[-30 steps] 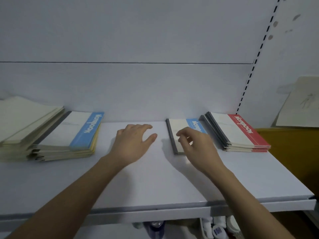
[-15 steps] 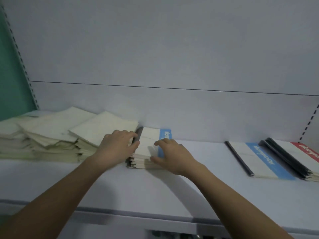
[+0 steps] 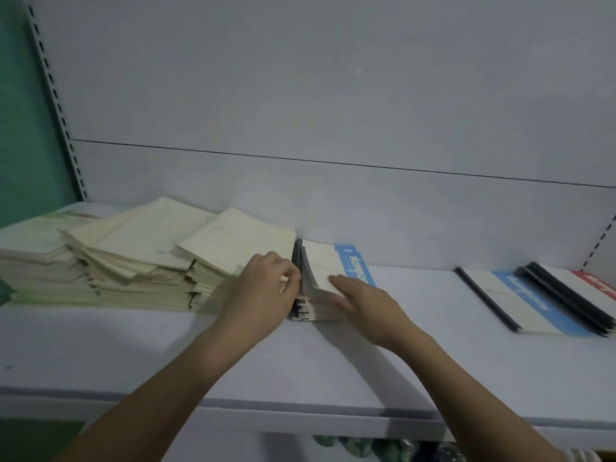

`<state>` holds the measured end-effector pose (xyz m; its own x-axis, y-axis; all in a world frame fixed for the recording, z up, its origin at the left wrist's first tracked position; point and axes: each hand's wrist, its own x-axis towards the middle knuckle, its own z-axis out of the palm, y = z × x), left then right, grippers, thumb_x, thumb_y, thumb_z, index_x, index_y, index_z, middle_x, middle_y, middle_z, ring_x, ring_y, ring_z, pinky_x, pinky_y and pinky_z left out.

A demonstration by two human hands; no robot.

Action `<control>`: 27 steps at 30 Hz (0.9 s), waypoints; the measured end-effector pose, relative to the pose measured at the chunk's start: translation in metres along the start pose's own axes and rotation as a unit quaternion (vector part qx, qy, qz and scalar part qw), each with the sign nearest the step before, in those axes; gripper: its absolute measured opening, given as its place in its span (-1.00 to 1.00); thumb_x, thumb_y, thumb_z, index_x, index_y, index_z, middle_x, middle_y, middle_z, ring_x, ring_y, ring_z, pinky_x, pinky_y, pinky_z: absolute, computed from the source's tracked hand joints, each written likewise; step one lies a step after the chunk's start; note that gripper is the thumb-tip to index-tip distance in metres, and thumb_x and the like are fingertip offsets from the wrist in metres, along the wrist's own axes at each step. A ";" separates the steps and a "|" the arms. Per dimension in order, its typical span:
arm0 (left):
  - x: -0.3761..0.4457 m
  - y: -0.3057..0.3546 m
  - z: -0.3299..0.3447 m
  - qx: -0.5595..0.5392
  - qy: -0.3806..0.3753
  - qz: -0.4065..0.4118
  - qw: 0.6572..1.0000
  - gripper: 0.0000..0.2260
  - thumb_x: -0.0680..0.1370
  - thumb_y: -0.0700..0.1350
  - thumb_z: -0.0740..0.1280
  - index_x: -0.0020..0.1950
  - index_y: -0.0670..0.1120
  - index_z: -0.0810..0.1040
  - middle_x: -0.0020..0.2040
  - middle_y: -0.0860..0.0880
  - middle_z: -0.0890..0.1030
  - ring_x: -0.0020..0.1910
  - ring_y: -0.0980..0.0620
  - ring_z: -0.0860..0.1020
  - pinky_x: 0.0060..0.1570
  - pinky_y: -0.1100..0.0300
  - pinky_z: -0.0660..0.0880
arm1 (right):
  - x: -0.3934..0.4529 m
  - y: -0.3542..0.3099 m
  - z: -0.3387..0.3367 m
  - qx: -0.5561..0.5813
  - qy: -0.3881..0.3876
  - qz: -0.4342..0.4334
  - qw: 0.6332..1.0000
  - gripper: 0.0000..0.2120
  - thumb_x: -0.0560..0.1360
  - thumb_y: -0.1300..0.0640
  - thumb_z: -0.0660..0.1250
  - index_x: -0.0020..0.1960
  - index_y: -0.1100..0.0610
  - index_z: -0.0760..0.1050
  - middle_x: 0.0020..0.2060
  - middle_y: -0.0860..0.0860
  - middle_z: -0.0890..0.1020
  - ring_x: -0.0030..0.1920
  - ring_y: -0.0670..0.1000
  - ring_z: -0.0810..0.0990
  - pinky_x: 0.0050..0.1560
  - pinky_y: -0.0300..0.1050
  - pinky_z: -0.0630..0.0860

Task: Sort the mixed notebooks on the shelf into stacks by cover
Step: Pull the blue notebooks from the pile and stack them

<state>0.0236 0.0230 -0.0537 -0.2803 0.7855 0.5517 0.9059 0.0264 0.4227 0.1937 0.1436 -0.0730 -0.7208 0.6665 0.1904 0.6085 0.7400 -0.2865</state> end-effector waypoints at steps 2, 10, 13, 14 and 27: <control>-0.008 0.014 0.001 -0.129 0.016 -0.063 0.990 -0.79 0.60 -0.07 0.26 -0.13 -0.09 0.63 -0.16 0.00 0.63 -0.19 0.05 0.56 -0.09 0.06 0.51 | -0.008 -0.001 -0.011 0.124 0.037 0.026 0.991 -0.57 0.63 -0.23 -0.04 0.42 -0.19 0.34 0.27 -0.10 0.54 0.25 0.05 0.47 0.18 -0.02 0.41; 0.013 0.044 -0.003 -0.659 -0.205 -0.351 0.633 -0.41 0.53 0.33 0.17 0.25 -0.12 0.57 0.15 -0.18 0.64 0.09 -0.20 0.62 0.22 -0.19 0.48 | -0.044 -0.029 -0.026 0.177 0.087 -0.152 0.969 -0.56 0.62 -0.19 -0.02 0.46 -0.20 0.30 0.38 -0.23 0.44 0.36 -0.21 0.38 0.34 -0.32 0.30; 0.015 0.054 -0.006 -0.620 -0.172 -0.377 0.666 -0.69 0.60 -0.02 0.26 0.18 -0.20 0.59 -0.07 -0.14 0.69 -0.14 -0.08 0.66 -0.01 0.04 0.56 | -0.049 -0.029 -0.018 0.100 0.040 -0.206 0.973 -0.47 0.59 -0.24 0.00 0.53 -0.13 0.18 0.47 -0.26 0.24 0.47 -0.27 0.16 0.42 -0.39 0.09; 0.015 0.055 -0.006 -0.587 -0.169 -0.379 0.695 -0.74 0.59 -0.14 0.25 0.21 -0.21 0.56 -0.10 -0.13 0.69 -0.18 -0.07 0.66 -0.09 0.07 0.57 | -0.048 -0.027 -0.020 0.123 0.014 -0.199 0.972 -0.47 0.59 -0.23 0.02 0.52 -0.13 0.20 0.44 -0.32 0.23 0.44 -0.34 0.14 0.40 -0.44 0.06; 0.017 -0.001 -0.059 -0.427 -0.047 -0.318 0.845 -0.54 0.47 -0.47 0.34 0.29 -0.10 0.46 0.15 -0.13 0.64 0.08 -0.16 0.62 0.07 -0.11 0.57 | 0.007 0.000 0.009 -0.024 -0.028 -0.068 0.997 -0.25 0.50 -0.37 0.15 0.50 0.07 0.13 0.49 -0.01 0.22 0.51 0.08 0.13 0.47 0.02 0.16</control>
<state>-0.0008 0.0000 -0.0020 -0.5608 0.8276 -0.0247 0.0114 0.0375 0.9992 0.1857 0.1477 -0.0797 -0.8146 0.5540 0.1718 0.5176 0.8280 -0.2157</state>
